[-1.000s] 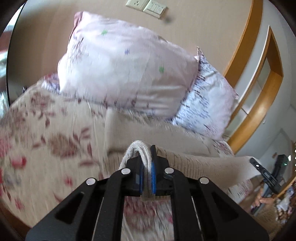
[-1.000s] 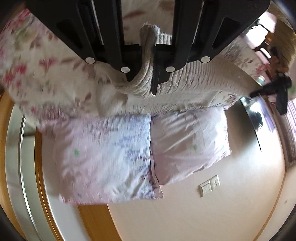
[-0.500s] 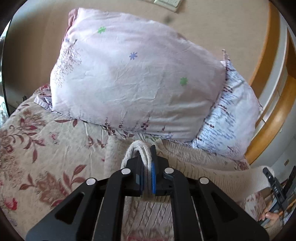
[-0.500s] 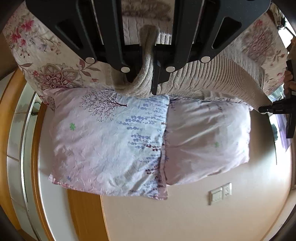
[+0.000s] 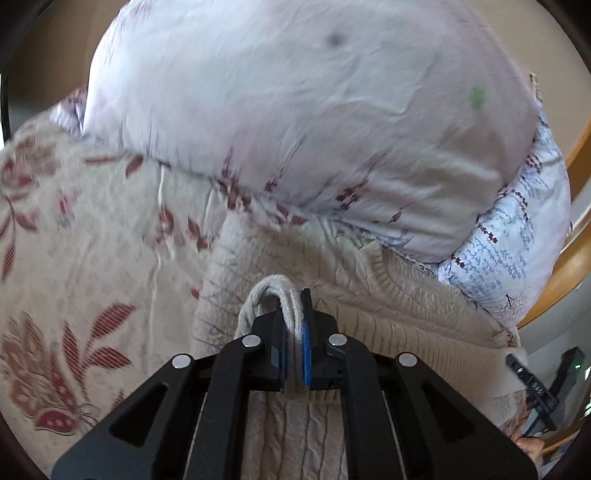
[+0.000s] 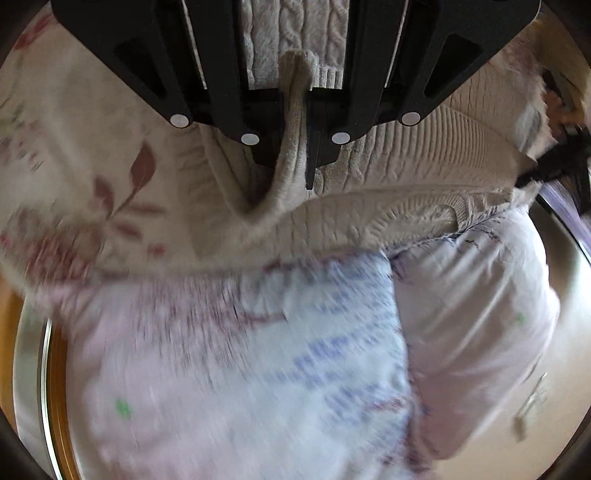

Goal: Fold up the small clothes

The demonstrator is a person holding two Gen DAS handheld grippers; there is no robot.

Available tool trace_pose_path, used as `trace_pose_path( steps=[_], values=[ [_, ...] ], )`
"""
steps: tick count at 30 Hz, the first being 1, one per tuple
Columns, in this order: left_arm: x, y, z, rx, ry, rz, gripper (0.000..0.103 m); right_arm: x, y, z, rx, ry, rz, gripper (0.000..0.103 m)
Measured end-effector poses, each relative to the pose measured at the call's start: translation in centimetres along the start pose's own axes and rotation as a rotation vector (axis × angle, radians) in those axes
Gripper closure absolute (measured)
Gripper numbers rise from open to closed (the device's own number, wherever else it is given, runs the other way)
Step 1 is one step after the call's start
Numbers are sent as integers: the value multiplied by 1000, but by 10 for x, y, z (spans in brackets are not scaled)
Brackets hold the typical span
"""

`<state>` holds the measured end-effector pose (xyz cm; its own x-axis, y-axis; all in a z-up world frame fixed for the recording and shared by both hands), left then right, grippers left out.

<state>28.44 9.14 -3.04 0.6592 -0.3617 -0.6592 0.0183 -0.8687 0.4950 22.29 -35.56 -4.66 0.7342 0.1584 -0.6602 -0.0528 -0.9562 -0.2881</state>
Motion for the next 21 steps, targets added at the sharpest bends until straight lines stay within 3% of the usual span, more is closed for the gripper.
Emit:
trace_pose_path(
  steps=[3,8,11,15,21],
  values=[
    [0,0,0,-11,-3,23,96,-1,8,2,70,-29,-50,91],
    [-3,2,-2,-48,-8,65,96,-16,6,2,79,-30,-109,91],
    [-6,3,-9,-79,12,99,96,-24,3,-8,71,16,-116,95],
    [-9,6,-23,-123,41,137,97,-27,7,-32,160,70,-149,95],
    [27,0,-22,-203,-28,107,96,25,27,-34,339,-50,-105,92]
  ],
)
Point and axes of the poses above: each gripper's, at about its wrist camera, not at the fingertips, and x roughly the way its jaws point, y to its right, z to its underside, the point moved 7 cm from there along x, roughly the way its jaws point, and after that the axes turned 6 degrees about z, right-handed, at the moved point
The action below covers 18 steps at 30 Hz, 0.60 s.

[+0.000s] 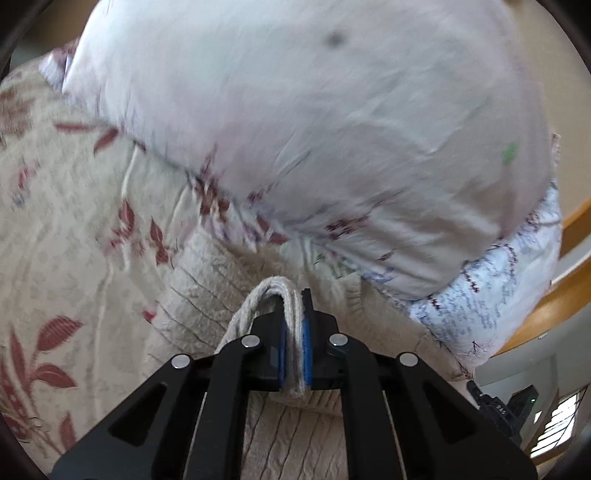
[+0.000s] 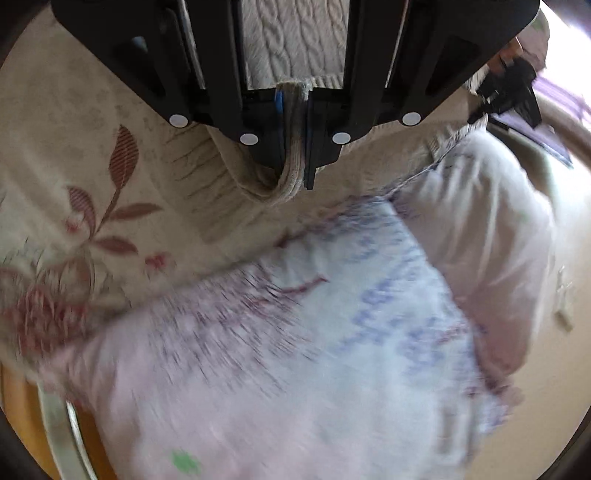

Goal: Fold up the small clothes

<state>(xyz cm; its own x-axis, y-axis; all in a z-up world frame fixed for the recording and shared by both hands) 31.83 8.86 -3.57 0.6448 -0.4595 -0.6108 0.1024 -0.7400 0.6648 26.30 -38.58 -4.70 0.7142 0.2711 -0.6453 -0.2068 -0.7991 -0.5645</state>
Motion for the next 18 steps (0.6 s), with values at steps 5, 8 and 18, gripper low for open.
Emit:
trace_pose_path(
  steps=[5,8,18],
  values=[
    [7,4,-1,-35,-12,48,71,7,-7,-7,49,-1,-67,48],
    [1,12,-6,-52,14,100,45,-5,-21,-15,27,60,-113,37],
    [-59,10,7,170,39,18,70,-54,-1,-3,-113,114,18,53]
  ],
)
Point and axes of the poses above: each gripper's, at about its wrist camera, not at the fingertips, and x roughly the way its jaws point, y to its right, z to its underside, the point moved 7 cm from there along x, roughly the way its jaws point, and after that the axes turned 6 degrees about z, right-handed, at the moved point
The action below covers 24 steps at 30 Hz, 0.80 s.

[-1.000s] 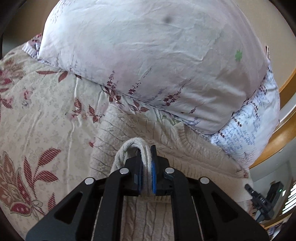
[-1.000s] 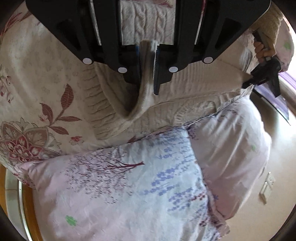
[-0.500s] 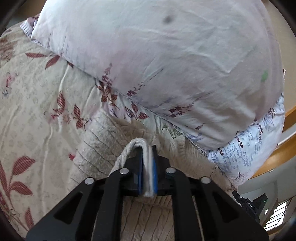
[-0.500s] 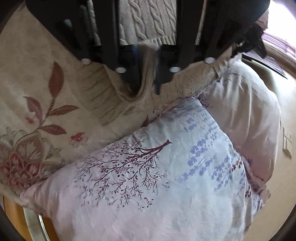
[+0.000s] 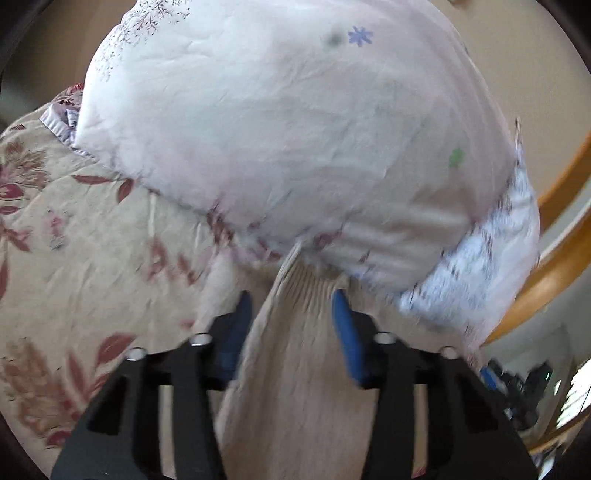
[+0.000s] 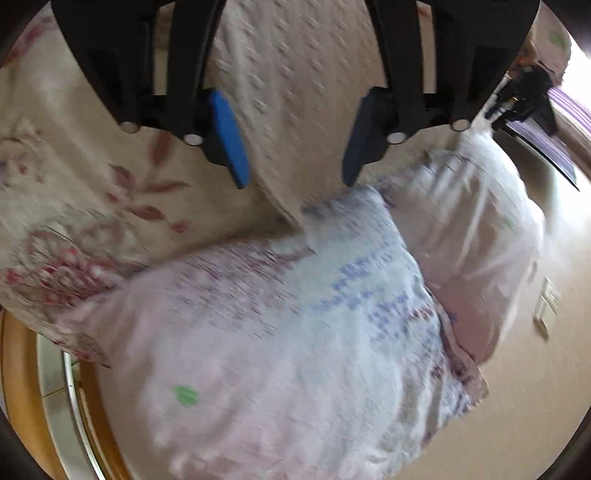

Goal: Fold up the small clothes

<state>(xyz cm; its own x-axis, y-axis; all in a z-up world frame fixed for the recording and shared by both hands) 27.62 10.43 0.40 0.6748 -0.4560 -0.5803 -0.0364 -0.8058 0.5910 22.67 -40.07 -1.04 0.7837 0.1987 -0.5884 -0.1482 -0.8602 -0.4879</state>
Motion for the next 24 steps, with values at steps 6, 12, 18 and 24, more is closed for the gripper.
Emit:
trace_pose_path(
  steps=[6,12,18,24],
  values=[
    [0,-10,33,71,-76,-61,76,6,23,32,-21,-99,42,57],
    [6,-19,53,158,-120,-149,79,12,24,48,-107,-147,108,71],
    [4,-21,59,187,-119,-165,97,1,18,51,-157,-116,113,93],
    [-19,-13,58,220,-99,-107,98,-29,9,49,-131,-58,62,94]
  ],
)
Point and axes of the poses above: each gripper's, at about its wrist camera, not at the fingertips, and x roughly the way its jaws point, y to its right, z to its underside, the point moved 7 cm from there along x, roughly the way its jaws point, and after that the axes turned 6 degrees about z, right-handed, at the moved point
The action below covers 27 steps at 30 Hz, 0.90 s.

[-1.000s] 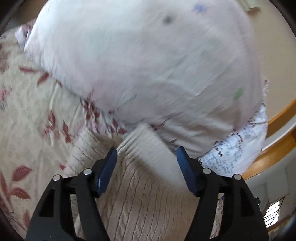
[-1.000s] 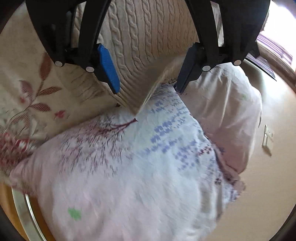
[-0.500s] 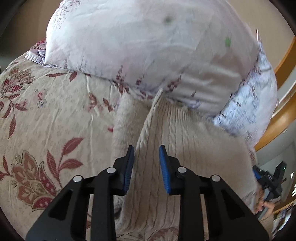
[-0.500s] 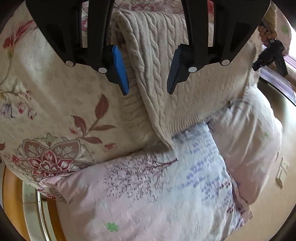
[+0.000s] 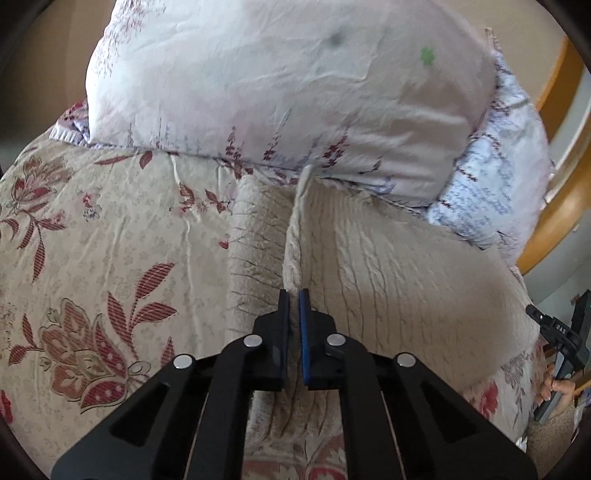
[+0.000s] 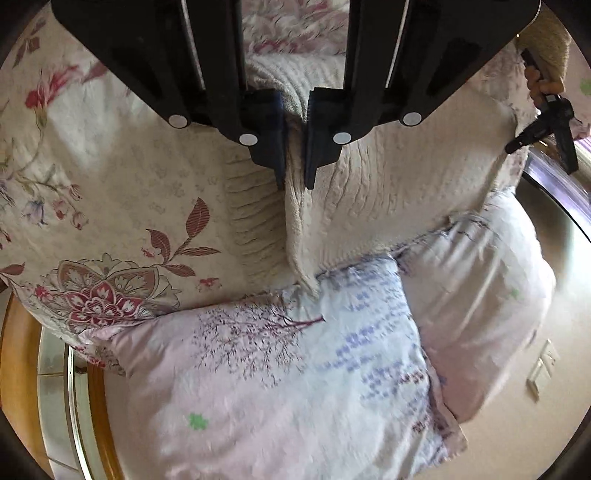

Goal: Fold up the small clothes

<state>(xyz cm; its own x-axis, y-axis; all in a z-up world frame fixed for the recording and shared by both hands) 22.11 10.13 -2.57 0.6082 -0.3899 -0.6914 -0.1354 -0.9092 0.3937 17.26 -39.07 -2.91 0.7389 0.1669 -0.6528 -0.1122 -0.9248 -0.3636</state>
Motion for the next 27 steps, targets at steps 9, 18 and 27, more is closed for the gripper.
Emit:
trace_pose_path(
  steps=[9,18,27],
  values=[
    [15,-12,13,46,-32,-63,98,20,16,27,15,-72,148,94],
    [-9,9,8,84,47,-64,68,-9,-21,16,-129,68,194,61],
    [15,9,22,138,-32,-154,62,29,-42,45,-259,-83,182,55]
  ],
)
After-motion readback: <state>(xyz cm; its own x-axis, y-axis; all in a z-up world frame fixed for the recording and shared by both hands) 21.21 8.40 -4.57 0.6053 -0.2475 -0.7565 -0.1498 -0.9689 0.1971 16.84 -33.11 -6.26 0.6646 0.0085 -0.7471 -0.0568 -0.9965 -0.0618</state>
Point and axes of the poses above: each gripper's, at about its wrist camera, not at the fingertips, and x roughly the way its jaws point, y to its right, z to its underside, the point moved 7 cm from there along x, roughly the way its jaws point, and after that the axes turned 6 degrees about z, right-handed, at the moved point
